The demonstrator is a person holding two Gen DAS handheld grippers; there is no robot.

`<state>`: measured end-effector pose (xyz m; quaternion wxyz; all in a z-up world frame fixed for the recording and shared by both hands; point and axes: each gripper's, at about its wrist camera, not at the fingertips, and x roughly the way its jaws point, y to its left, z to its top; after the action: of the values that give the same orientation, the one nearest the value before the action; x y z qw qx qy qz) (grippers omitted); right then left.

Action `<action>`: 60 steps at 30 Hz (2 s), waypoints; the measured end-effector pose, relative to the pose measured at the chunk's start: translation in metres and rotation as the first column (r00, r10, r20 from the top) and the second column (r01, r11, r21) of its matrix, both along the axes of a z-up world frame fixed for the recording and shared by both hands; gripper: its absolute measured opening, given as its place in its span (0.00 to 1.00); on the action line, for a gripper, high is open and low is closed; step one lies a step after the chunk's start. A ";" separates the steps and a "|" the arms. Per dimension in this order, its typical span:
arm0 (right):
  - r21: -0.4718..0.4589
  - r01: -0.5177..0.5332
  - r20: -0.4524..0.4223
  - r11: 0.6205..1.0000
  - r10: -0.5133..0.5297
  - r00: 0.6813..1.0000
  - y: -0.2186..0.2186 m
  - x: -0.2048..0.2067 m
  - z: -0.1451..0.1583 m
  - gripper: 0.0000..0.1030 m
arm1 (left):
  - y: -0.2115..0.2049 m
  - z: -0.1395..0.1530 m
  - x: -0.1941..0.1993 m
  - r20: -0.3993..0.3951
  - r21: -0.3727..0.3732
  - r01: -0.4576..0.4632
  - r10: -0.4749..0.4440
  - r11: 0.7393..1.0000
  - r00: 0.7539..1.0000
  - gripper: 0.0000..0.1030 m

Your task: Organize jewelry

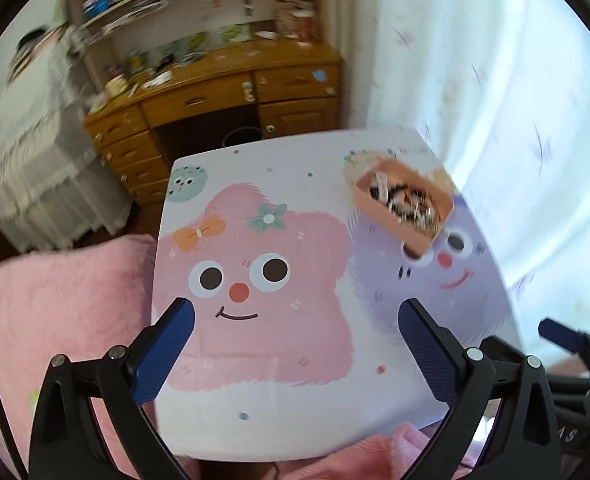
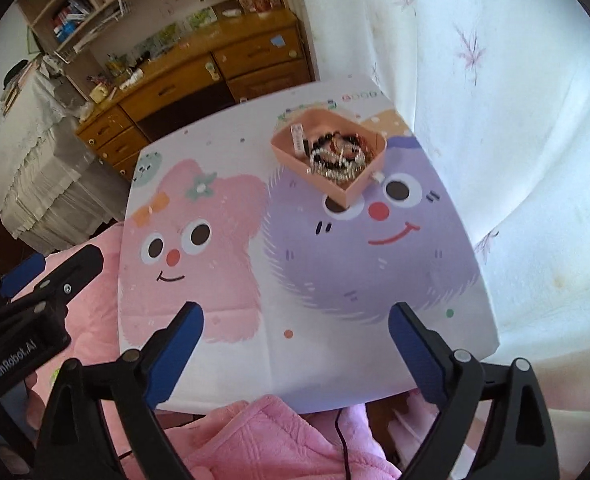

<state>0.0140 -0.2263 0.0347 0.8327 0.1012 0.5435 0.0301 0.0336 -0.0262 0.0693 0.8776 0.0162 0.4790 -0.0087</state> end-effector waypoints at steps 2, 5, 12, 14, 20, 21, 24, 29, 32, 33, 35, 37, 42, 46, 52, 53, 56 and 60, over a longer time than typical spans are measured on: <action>-0.025 -0.010 0.044 1.000 0.011 0.999 0.003 -0.007 0.006 0.92 | 0.003 0.001 -0.007 0.019 -0.001 -0.052 0.052 0.999 0.998 0.99; -0.035 -0.001 0.092 0.999 0.004 0.996 0.004 -0.015 0.011 0.93 | 0.003 -0.006 -0.021 0.013 0.012 -0.115 0.114 0.993 0.993 0.99; -0.131 -0.045 0.223 0.990 0.073 0.972 0.014 -0.030 0.034 1.00 | 0.000 -0.010 -0.034 0.032 0.031 -0.144 0.143 0.989 0.989 0.99; -0.138 -0.060 0.225 0.989 0.091 0.970 0.015 -0.030 0.035 1.00 | 0.000 -0.011 -0.037 0.032 0.032 -0.160 0.159 0.987 0.987 0.99; -0.126 -0.086 0.206 0.988 0.110 0.972 0.015 -0.029 0.030 1.00 | 0.003 -0.014 -0.042 0.022 0.043 -0.187 0.186 0.981 0.982 0.99; -0.126 -0.085 0.205 0.988 0.110 0.973 0.015 -0.030 0.030 1.00 | 0.003 -0.013 -0.043 0.023 0.043 -0.188 0.188 0.981 0.982 0.99; -0.131 -0.086 0.197 0.988 0.111 0.974 0.017 -0.033 0.028 1.00 | 0.003 -0.016 -0.044 0.010 0.044 -0.191 0.191 0.981 0.982 0.99; -0.108 -0.091 0.162 0.990 0.108 0.981 0.015 -0.033 0.021 1.00 | 0.004 -0.021 -0.046 -0.017 0.041 -0.188 0.189 0.981 0.982 0.99; -0.102 -0.087 0.155 0.991 0.102 0.983 0.013 -0.034 0.020 1.00 | 0.003 -0.021 -0.047 -0.014 0.041 -0.184 0.185 0.982 0.983 0.99; -0.101 -0.085 0.154 0.991 0.100 0.983 0.013 -0.035 0.020 1.00 | 0.003 -0.021 -0.047 -0.014 0.042 -0.183 0.183 0.982 0.983 0.99; -0.099 -0.081 0.151 0.992 0.095 0.984 0.012 -0.035 0.020 1.00 | 0.003 -0.021 -0.048 -0.013 0.043 -0.180 0.180 0.983 0.984 0.99; -0.097 -0.077 0.147 0.992 0.091 0.985 0.010 -0.036 0.019 1.00 | 0.002 -0.021 -0.049 -0.013 0.046 -0.177 0.178 0.983 0.984 0.99; -0.097 -0.075 0.142 0.993 0.088 0.986 0.009 -0.035 0.019 1.00 | 0.001 -0.021 -0.049 -0.012 0.047 -0.176 0.176 0.983 0.984 0.99; -0.096 -0.073 0.135 0.993 0.085 0.987 0.008 -0.034 0.018 1.00 | 0.000 -0.021 -0.049 -0.013 0.048 -0.176 0.177 0.983 0.984 0.99; -0.097 -0.072 0.128 0.993 0.084 0.988 0.007 -0.032 0.017 1.00 | 0.000 -0.021 -0.049 -0.015 0.048 -0.175 0.176 0.983 0.984 0.99; -0.097 -0.072 0.127 0.993 0.084 0.988 0.007 -0.032 0.017 1.00 | 0.000 -0.021 -0.048 -0.016 0.048 -0.176 0.177 0.983 0.984 0.99; -0.101 -0.070 0.125 0.992 0.082 0.989 0.006 -0.031 0.017 1.00 | 0.000 -0.021 -0.048 -0.017 0.048 -0.175 0.176 0.983 0.984 0.99; -0.106 -0.064 0.117 0.992 0.076 0.990 0.005 -0.030 0.015 1.00 | 0.001 -0.021 -0.046 -0.022 0.048 -0.168 0.170 0.985 0.985 0.99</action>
<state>-0.0157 -0.2215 0.0496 0.8666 0.0376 0.4962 0.0377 -0.0129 -0.0253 0.0478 0.8683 -0.0046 0.4901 0.0765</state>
